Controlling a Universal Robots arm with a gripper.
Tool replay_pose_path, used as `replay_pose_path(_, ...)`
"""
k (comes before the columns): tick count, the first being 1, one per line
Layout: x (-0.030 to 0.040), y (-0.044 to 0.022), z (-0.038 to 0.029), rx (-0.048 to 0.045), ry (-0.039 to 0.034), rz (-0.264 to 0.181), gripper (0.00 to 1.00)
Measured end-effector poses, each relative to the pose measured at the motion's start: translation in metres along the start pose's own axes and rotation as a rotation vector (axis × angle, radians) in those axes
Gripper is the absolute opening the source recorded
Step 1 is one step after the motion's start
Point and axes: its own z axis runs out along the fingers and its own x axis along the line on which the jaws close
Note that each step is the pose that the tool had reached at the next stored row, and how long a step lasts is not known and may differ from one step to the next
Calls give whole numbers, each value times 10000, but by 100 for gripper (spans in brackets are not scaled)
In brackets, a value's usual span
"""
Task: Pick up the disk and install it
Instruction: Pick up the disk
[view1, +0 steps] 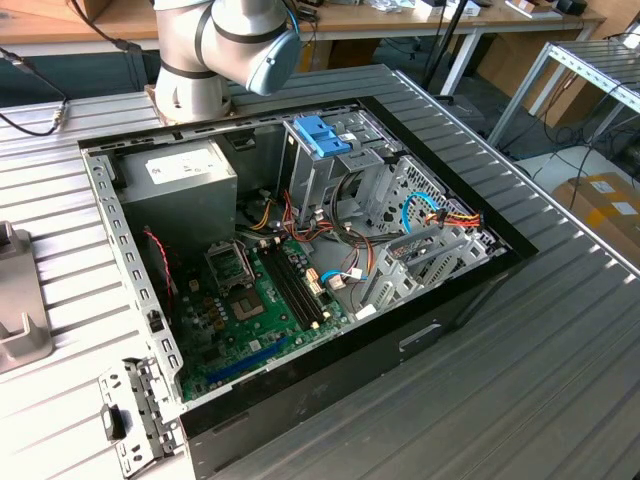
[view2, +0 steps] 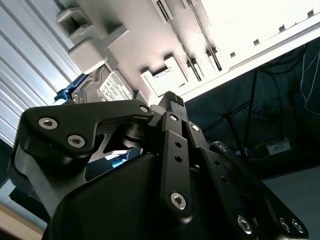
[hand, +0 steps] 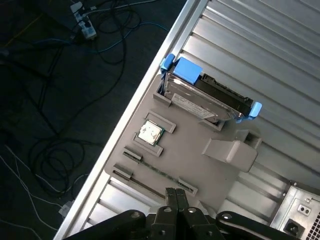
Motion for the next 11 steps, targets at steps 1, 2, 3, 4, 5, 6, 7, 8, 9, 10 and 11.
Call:
replay_pose_path(1,0,0,0,-2,4,-79,10)
replay_pose_path(2,0,0,0,-3,6,-139,10)
replay_pose_path(3,0,0,0,-5,10,-216,10)
replay_pose_path(4,0,0,0,-7,12,-272,10)
replay_pose_path(5,0,0,0,-8,15,-340,10)
replay_pose_path(6,0,0,0,-10,18,-416,10)
replay_pose_path(7,0,0,0,-12,20,-474,10)
replay_pose_path(8,0,0,0,-14,25,-565,10)
replay_pose_path(9,0,0,0,-16,29,-672,10)
replay_pose_path(10,0,0,0,-18,33,-747,10)
replay_pose_path(11,0,0,0,-20,36,-809,10)
